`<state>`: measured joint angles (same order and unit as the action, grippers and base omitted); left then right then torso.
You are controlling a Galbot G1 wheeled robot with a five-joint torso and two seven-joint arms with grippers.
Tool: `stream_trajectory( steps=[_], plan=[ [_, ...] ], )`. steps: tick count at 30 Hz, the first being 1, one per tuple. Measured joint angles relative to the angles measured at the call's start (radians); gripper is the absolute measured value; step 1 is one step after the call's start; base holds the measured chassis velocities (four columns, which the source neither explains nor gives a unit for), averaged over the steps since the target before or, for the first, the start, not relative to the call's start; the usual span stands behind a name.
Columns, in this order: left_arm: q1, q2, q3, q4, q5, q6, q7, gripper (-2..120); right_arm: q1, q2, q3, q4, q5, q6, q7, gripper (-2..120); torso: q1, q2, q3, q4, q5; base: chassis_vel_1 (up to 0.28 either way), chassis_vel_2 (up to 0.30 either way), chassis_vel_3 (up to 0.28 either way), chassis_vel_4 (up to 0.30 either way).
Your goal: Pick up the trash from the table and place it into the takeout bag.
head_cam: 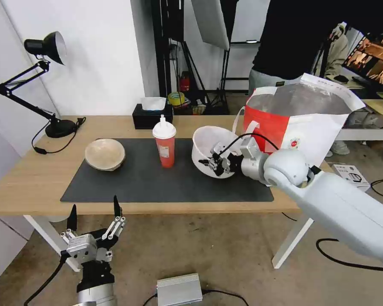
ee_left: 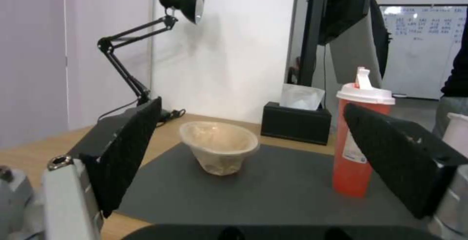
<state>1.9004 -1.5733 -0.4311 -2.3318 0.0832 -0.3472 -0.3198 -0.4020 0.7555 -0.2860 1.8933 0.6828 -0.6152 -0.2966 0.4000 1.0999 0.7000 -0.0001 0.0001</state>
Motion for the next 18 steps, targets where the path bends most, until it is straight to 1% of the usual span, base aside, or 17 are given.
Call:
stream_trajectory(
  steps=[18],
  plan=[
    [-0.004,0.002,-0.003,-0.001,-0.004,0.001,-0.012,100,-0.036,-0.053,0.040,0.157,0.084,-0.014,0.013,0,0.000,0.000,0.000,0.0001,-0.0001,0.000,0.000,0.000,0.000]
  ],
)
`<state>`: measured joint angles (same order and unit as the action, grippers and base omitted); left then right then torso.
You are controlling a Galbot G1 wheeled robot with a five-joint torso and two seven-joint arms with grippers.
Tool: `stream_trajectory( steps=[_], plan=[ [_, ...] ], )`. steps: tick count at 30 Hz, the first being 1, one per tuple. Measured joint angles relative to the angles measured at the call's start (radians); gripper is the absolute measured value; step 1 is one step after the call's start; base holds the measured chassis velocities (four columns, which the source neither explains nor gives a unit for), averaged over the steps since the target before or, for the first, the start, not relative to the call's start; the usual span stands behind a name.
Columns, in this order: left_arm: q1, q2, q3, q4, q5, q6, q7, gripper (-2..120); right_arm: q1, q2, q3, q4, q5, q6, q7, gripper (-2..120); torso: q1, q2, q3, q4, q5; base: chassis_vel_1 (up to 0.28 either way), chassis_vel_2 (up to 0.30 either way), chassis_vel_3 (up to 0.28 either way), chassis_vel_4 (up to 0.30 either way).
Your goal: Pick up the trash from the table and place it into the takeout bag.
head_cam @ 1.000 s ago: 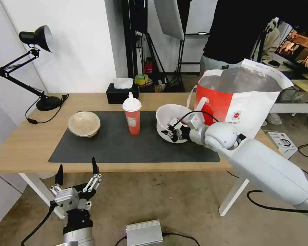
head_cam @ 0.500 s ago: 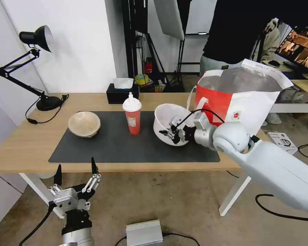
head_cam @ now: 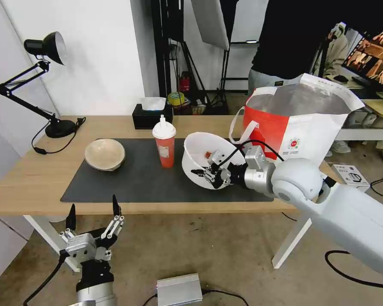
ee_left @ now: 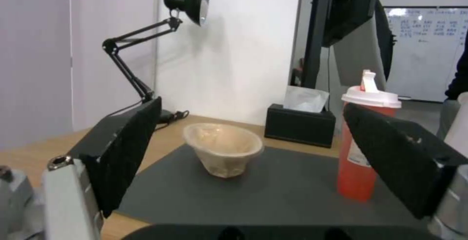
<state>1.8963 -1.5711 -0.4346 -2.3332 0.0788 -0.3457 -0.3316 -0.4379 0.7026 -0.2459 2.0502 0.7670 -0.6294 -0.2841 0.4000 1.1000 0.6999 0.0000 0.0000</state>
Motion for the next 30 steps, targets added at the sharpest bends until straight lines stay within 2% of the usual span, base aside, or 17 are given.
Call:
stream_trajectory(
  steps=[17,21,30],
  plan=[
    [-0.006,0.005,0.002,0.008,-0.003,0.005,-0.007,100,0.027,-0.068,0.065,0.094,0.032,-0.004,0.007,0,0.000,0.000,0.000,0.0000,0.0000,0.000,0.000,0.000,0.000],
    [-0.008,0.005,0.005,0.011,-0.003,0.005,-0.007,100,0.033,-0.110,0.112,0.126,0.070,-0.003,0.007,0,0.000,0.000,0.000,-0.0001,0.0000,0.000,0.000,0.000,0.000],
    [-0.008,0.021,0.002,0.014,-0.003,0.002,-0.008,100,0.083,-0.135,0.186,0.142,0.178,-0.001,0.021,0,0.000,0.000,0.000,0.0001,0.0000,0.000,0.000,0.000,0.000]
  ],
)
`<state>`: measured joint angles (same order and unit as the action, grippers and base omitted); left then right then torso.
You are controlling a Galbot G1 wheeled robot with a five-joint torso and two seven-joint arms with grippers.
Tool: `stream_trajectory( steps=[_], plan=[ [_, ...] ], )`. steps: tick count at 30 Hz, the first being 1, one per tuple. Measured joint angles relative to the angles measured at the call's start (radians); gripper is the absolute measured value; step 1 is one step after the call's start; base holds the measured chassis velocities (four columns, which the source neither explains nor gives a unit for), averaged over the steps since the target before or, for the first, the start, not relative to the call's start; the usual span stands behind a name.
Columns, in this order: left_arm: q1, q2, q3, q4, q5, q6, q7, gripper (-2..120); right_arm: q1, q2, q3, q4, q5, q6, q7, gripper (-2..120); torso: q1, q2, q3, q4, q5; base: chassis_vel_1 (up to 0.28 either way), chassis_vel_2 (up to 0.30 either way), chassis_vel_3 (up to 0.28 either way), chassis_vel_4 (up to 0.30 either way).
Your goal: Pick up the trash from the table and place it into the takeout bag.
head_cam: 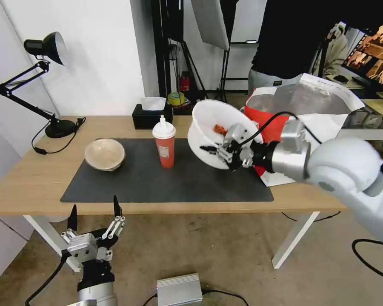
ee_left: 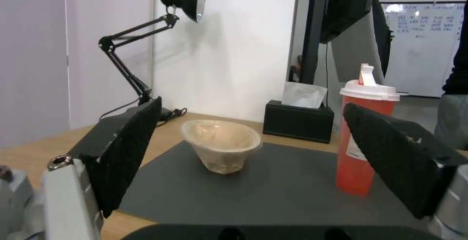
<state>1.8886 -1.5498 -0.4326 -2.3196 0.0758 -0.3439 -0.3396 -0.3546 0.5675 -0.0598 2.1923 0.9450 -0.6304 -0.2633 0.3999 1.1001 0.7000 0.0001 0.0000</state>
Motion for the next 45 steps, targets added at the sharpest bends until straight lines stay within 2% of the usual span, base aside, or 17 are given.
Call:
stream_trajectory(
  steps=[12,22,30,33,45],
  plan=[
    [0.004,-0.006,-0.003,-0.002,0.002,-0.005,-0.004,100,0.128,0.046,0.022,-0.095,0.120,0.007,0.058,0,0.000,0.000,0.000,-0.0001,-0.0001,0.000,0.000,0.000,0.000],
    [-0.001,-0.004,-0.011,0.007,-0.001,-0.005,-0.013,100,0.197,0.139,0.002,-0.229,0.149,0.003,0.112,0,0.000,0.000,0.000,-0.0001,-0.0001,0.000,0.000,0.000,0.000],
    [-0.006,-0.008,-0.010,0.015,-0.002,-0.007,-0.014,100,0.219,0.261,0.014,-0.357,0.145,0.000,0.162,0,0.000,0.000,0.000,0.0000,-0.0001,0.000,0.000,0.000,0.000],
    [-0.006,-0.008,-0.009,0.015,-0.002,-0.009,-0.014,100,0.222,0.282,0.013,-0.386,0.139,0.000,0.170,0,0.000,0.000,0.000,0.0002,-0.0001,0.000,0.000,0.000,0.000],
    [0.002,-0.003,-0.017,0.013,0.001,-0.030,-0.016,100,0.247,0.286,0.015,-0.451,0.123,0.003,0.173,0,0.000,0.000,0.000,0.0000,-0.0001,0.000,0.000,0.000,0.000]
  ],
)
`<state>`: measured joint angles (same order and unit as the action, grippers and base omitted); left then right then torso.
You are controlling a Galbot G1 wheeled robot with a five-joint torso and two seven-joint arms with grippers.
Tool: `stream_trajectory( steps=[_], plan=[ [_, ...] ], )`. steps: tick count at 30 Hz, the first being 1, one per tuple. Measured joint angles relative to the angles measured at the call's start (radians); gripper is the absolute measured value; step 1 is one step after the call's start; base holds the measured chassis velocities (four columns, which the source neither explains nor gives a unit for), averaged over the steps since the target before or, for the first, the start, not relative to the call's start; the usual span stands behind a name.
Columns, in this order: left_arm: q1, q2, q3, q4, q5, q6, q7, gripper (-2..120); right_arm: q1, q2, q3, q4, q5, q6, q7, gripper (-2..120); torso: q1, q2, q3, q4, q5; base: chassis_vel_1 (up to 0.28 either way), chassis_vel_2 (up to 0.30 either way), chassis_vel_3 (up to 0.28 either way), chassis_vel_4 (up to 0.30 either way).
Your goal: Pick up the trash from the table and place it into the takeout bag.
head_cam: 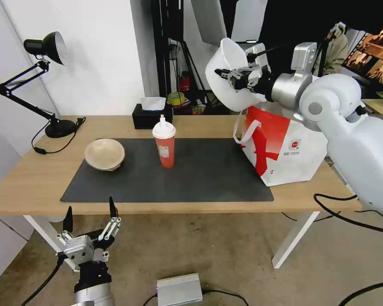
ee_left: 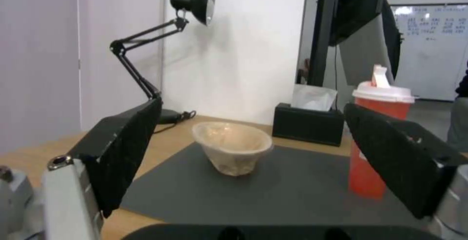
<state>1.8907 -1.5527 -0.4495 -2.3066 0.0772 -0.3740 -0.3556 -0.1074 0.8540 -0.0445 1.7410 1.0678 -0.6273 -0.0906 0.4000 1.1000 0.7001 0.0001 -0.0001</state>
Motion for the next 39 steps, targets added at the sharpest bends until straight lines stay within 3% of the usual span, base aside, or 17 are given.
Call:
stream_trajectory(
  steps=[25,39],
  plan=[
    [-0.008,0.025,0.003,0.001,-0.011,0.000,-0.001,100,0.022,-0.067,0.053,-0.090,0.004,0.019,-0.010,0,0.000,0.000,0.000,-0.0001,0.0001,0.000,0.000,0.000,0.000],
    [-0.025,0.041,0.004,0.021,-0.032,0.003,-0.001,100,0.035,-0.067,0.078,-0.125,0.026,0.021,-0.006,0,0.000,0.000,0.000,-0.0001,0.0000,0.000,0.000,0.000,0.000]
  ],
)
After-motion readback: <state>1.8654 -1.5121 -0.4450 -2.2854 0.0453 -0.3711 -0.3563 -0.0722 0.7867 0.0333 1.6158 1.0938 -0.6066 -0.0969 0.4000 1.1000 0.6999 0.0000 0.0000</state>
